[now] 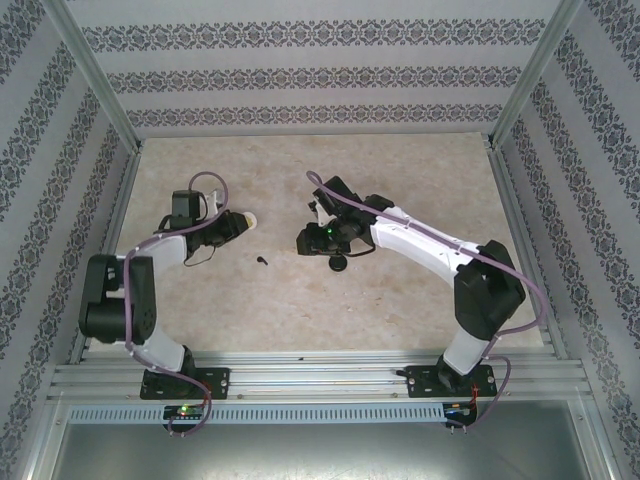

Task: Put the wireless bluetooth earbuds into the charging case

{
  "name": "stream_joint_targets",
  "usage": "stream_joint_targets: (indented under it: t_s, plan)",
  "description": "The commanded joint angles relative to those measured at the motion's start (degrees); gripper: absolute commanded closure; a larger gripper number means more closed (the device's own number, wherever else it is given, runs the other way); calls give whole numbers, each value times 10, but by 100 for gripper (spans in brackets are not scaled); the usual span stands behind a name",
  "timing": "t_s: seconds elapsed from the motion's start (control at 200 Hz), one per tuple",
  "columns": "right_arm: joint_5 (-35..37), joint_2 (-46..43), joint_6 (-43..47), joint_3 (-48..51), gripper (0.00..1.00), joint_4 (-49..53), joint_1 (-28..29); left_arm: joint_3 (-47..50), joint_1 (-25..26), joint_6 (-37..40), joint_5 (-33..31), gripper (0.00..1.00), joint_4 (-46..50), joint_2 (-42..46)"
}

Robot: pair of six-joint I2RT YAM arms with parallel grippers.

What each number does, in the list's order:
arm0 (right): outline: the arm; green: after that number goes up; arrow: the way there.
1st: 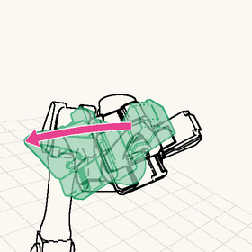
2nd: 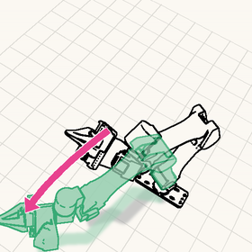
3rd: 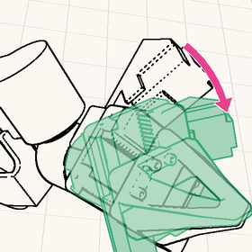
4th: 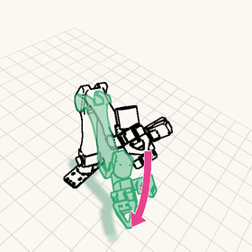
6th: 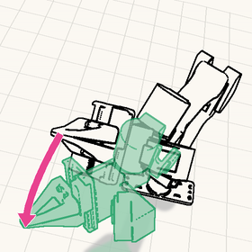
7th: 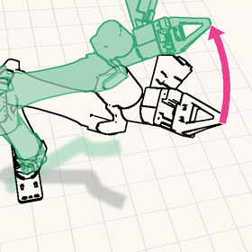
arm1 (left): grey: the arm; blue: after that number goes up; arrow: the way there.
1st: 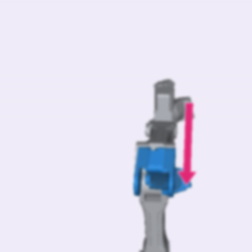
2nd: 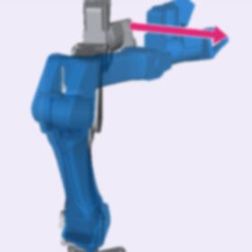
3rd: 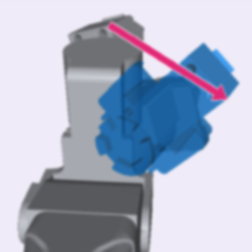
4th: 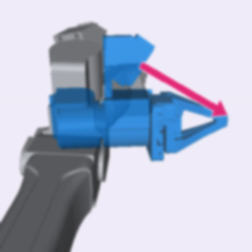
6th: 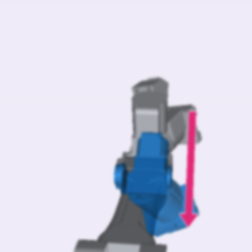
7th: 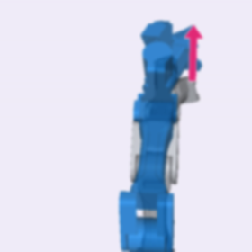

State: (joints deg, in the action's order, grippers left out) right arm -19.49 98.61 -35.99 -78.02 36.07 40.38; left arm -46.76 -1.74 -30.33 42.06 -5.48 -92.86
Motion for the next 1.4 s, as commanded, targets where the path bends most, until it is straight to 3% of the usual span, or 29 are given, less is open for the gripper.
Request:
stream_joint_targets:
  t_s: [0.0,0.37,0.649,0.824,0.994,1.194,1.394]
  plan:
    - [19,12,20,-9,57,31,-13,-42,-17,3,-4,100,41,-38]
    - [83,33,46,-3,54,94,-39,-138,-39,62,-60,88,114,-150]
    - [102,25,40,25,49,114,-40,-145,-40,111,-107,54,184,-129]
    - [121,5,38,28,46,132,-33,-149,-40,136,-140,40,228,-78]
    - [135,-20,34,38,44,144,-27,-149,-40,159,-150,37,275,-25]
    - [155,-14,45,19,42,169,-25,-96,-32,159,-119,38,293,55]
    - [167,40,72,-40,40,206,-26,10,52,133,-129,38,277,130]
